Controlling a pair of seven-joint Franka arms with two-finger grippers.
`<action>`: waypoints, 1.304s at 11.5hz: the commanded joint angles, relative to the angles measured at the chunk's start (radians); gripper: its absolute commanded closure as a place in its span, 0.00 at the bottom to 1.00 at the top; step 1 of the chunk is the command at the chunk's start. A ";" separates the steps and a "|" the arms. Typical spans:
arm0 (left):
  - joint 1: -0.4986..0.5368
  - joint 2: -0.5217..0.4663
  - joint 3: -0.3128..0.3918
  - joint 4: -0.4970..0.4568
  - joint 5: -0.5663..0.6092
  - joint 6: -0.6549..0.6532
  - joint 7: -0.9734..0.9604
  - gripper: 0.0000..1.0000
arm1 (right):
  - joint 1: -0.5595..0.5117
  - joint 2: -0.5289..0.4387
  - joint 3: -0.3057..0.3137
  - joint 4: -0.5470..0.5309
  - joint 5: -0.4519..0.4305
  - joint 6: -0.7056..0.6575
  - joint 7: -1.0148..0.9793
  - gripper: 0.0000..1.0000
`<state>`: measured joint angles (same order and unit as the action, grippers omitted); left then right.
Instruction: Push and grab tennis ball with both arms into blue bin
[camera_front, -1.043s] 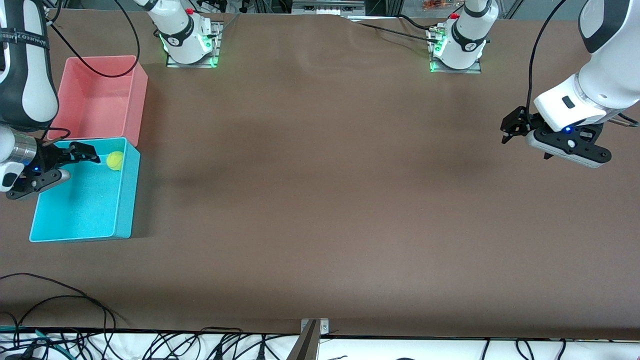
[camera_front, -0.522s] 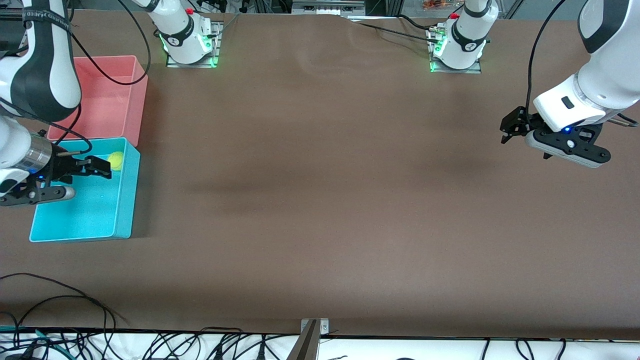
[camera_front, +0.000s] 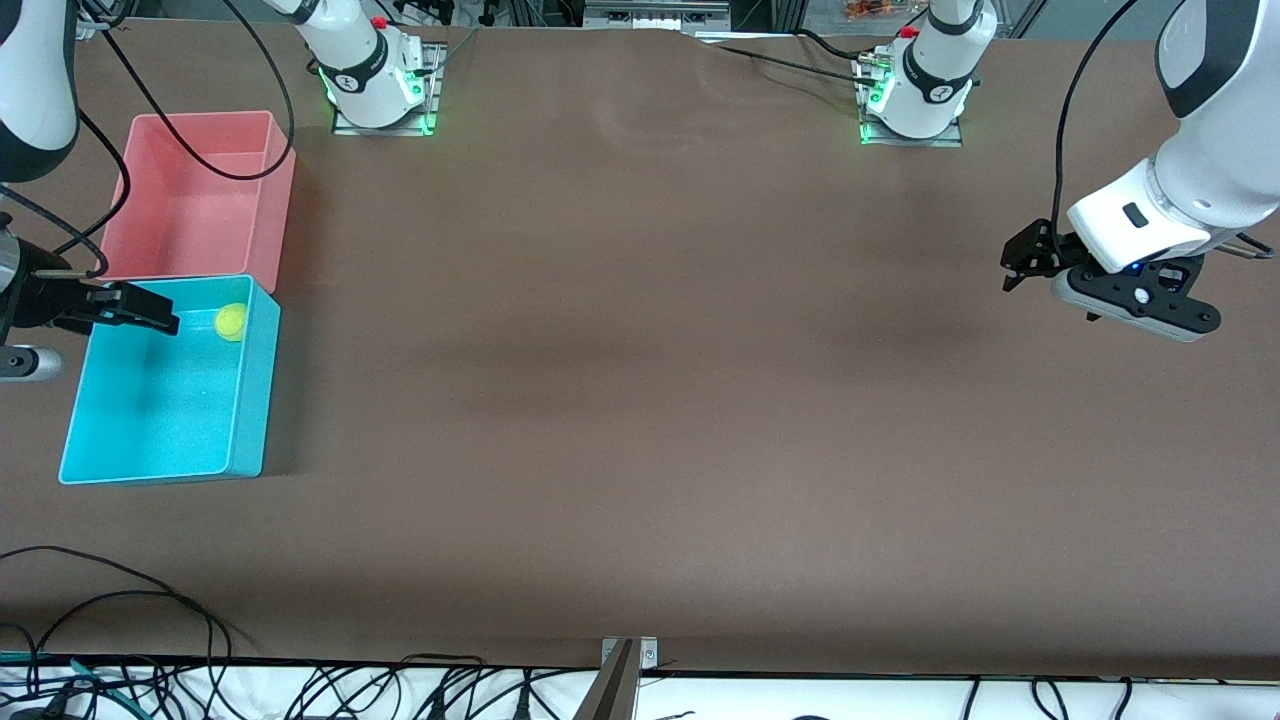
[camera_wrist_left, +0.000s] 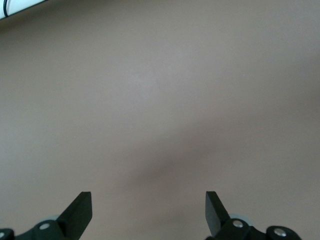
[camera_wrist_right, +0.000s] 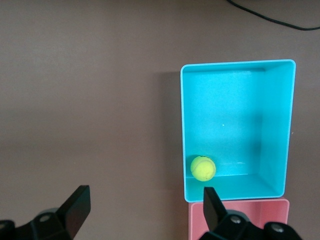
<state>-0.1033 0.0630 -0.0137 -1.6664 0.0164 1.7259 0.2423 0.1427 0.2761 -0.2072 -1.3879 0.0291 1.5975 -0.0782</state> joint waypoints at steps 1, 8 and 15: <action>0.007 0.018 -0.015 0.034 0.020 -0.038 -0.156 0.00 | -0.008 -0.032 0.006 0.018 0.021 -0.030 0.046 0.00; 0.007 0.014 -0.017 0.037 0.019 -0.040 -0.378 0.00 | -0.149 -0.340 0.170 -0.388 0.008 0.181 0.049 0.00; 0.005 0.011 -0.022 0.039 0.017 -0.040 -0.394 0.00 | -0.156 -0.264 0.166 -0.231 0.009 0.027 0.041 0.00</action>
<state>-0.1027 0.0692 -0.0221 -1.6554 0.0165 1.7100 -0.1485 0.0126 -0.0473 -0.0528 -1.7434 0.0309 1.7284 -0.0413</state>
